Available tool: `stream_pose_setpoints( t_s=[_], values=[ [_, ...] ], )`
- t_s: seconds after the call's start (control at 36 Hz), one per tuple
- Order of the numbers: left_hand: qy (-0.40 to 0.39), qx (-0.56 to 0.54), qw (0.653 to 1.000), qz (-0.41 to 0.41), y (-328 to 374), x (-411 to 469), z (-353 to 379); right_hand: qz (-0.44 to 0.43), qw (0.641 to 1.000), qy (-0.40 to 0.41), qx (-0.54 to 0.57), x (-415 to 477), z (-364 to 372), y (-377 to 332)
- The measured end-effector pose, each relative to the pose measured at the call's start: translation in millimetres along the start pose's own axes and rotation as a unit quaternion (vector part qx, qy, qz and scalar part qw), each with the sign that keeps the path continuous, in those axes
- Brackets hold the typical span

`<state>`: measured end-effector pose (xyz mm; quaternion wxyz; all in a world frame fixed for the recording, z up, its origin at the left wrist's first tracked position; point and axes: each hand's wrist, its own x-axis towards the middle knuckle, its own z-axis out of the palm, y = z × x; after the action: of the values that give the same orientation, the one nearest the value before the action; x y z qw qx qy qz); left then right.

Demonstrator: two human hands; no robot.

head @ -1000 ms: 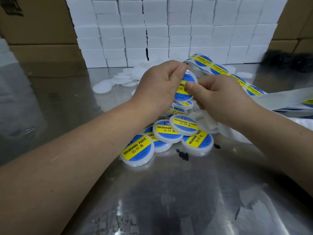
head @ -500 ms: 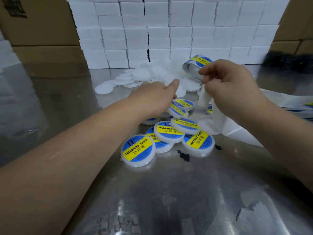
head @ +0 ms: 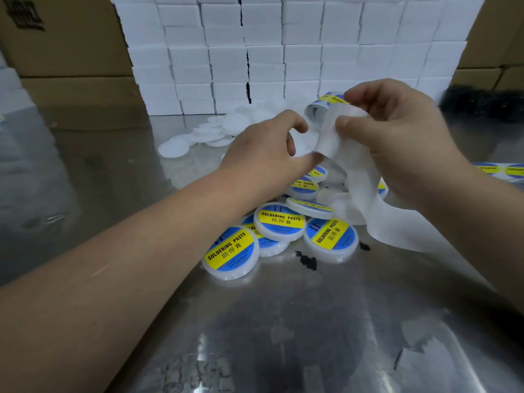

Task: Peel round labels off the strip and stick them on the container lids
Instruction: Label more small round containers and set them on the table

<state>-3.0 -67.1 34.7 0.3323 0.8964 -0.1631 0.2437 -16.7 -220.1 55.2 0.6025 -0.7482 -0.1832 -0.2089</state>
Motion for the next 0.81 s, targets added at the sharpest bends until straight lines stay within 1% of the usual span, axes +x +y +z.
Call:
stream_pose_setpoints(
  t_s=[0.08, 0.17, 0.25, 0.31, 0.36, 0.42, 0.47, 0.56, 0.61, 0.67, 0.72, 0.81],
  values=[
    [0.057, -0.017, 0.998, 0.015, 1, -1, -3, 0.039, 0.999, -0.028, 0.000, -1, -2, -3],
    [0.087, -0.036, 0.995, 0.020, 2, -2, -3, 0.085, 0.994, -0.066, -0.013, -1, -3, -2],
    [0.077, -0.072, 0.994, 0.000, 4, -2, -2, 0.119, 0.987, -0.105, 0.014, -1, -3, -3],
    [0.059, -0.124, 0.990, -0.022, 6, -3, -2, 0.132, 0.981, -0.136, 0.029, -2, -3, -3],
    [0.052, -0.166, 0.984, -0.037, 6, -3, -2, 0.133, 0.977, -0.160, 0.040, -1, -3, -2],
    [0.045, -0.183, 0.981, -0.052, 7, -2, -2, 0.127, 0.975, -0.173, 0.052, -1, -3, -3],
    [0.027, -0.221, 0.972, -0.078, 9, -1, -2, 0.116, 0.977, -0.170, 0.062, -2, -2, -3],
    [-0.027, -0.338, 0.934, -0.115, 14, 1, -3, 0.107, 0.980, -0.145, 0.083, -1, -3, -1],
    [-0.046, -0.384, 0.914, -0.121, 16, 0, -4, 0.103, 0.982, -0.125, 0.091, 1, -4, -1],
    [-0.046, -0.384, 0.915, -0.116, 15, 0, -4, 0.100, 0.985, -0.111, 0.087, 2, -5, -1],
    [-0.043, -0.358, 0.927, -0.103, 14, 0, -4, 0.101, 0.986, -0.118, 0.064, 2, -4, -2],
    [-0.041, -0.324, 0.940, -0.098, 11, 0, -3, 0.129, 0.982, -0.120, 0.062, 2, -1, -1]
  ],
)
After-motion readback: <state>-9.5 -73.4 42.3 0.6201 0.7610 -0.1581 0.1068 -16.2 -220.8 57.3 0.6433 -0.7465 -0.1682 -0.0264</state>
